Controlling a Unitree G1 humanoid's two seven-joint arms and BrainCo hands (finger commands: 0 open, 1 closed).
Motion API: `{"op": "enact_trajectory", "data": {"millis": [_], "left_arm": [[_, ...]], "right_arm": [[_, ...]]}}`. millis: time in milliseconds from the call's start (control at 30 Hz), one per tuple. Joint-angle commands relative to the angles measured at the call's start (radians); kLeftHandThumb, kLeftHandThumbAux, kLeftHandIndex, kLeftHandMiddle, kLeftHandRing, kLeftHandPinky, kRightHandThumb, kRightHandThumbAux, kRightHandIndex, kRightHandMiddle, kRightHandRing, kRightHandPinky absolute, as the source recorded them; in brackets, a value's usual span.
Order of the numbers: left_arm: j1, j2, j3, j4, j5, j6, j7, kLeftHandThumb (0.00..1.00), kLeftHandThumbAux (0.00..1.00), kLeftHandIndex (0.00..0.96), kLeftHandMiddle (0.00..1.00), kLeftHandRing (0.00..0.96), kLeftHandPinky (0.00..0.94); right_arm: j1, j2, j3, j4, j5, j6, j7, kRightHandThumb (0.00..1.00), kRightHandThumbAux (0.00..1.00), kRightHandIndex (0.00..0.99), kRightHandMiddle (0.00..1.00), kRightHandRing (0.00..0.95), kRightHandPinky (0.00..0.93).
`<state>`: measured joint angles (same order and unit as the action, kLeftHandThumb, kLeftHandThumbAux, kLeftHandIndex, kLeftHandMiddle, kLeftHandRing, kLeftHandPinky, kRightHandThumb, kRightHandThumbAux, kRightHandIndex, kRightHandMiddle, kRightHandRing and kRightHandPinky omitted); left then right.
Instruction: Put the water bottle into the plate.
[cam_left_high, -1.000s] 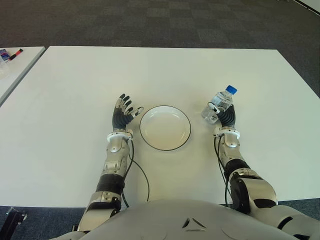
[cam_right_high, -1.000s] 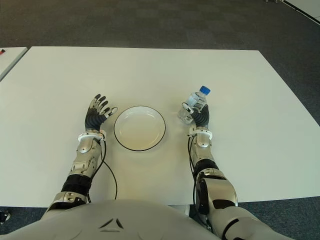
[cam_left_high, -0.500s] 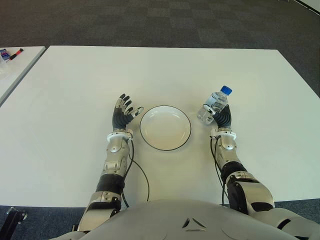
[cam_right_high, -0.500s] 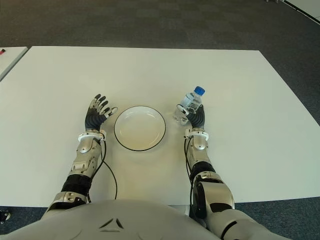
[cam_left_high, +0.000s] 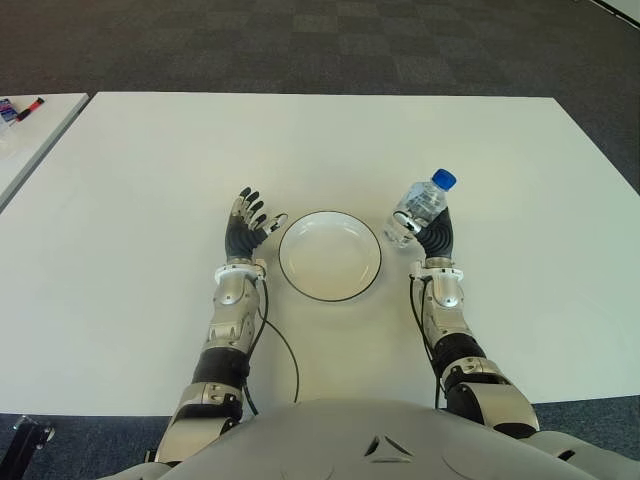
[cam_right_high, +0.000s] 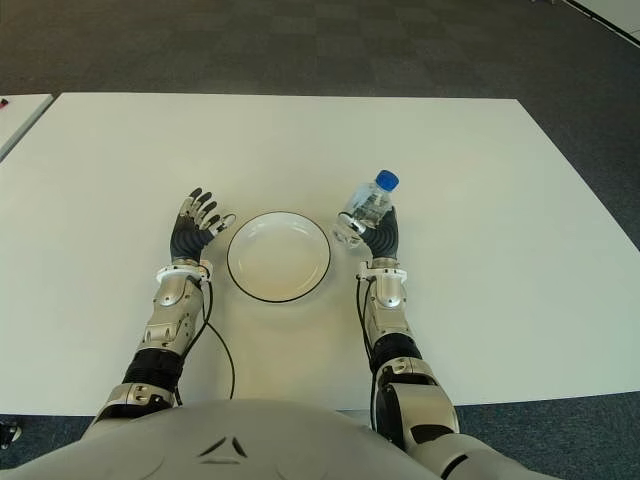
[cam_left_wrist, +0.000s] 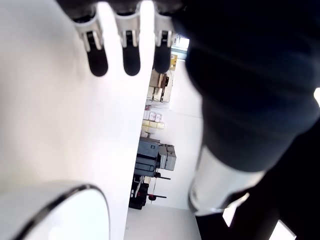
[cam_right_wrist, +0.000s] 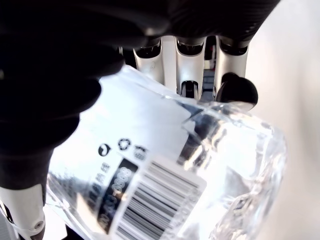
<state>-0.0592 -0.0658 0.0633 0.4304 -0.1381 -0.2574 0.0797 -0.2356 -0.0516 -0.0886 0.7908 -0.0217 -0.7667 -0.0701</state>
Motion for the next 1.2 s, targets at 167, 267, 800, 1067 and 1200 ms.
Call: {"op": "enact_trajectory", "data": {"millis": [167,267,800,1067,1200], "left_arm": [[-0.005,-0.038,0.001,0.012,0.003,-0.003,0.005,0.000,0.923,0.106,0.134,0.137,0.181],[-0.007,-0.041,0.002,0.014,0.001,-0.005,0.005,0.000,0.933,0.110,0.139,0.141,0.183],[-0.011,-0.047,0.002,0.025,-0.004,-0.013,0.004,0.000,0.948,0.116,0.143,0.145,0.185],[-0.011,-0.049,0.002,0.024,-0.011,-0.008,0.001,0.000,0.955,0.121,0.148,0.148,0.186],[-0.011,-0.048,0.001,0.026,-0.012,-0.011,0.001,0.000,0.954,0.121,0.148,0.148,0.186]], "right_arm": [[0.098,0.031,0.059,-0.257,-0.048,0.012,0.010,0.955,0.655,0.392,0.515,0.518,0.862],[0.132,0.034,0.079,-0.328,-0.067,0.024,0.017,0.955,0.656,0.391,0.514,0.519,0.864],[0.284,0.002,0.201,-0.753,0.000,0.288,0.201,0.955,0.656,0.391,0.510,0.518,0.854],[0.285,0.020,0.220,-0.766,-0.018,0.263,0.202,0.954,0.656,0.390,0.508,0.520,0.854],[0.284,0.028,0.228,-0.762,-0.030,0.238,0.191,0.954,0.656,0.390,0.507,0.525,0.860]]}}
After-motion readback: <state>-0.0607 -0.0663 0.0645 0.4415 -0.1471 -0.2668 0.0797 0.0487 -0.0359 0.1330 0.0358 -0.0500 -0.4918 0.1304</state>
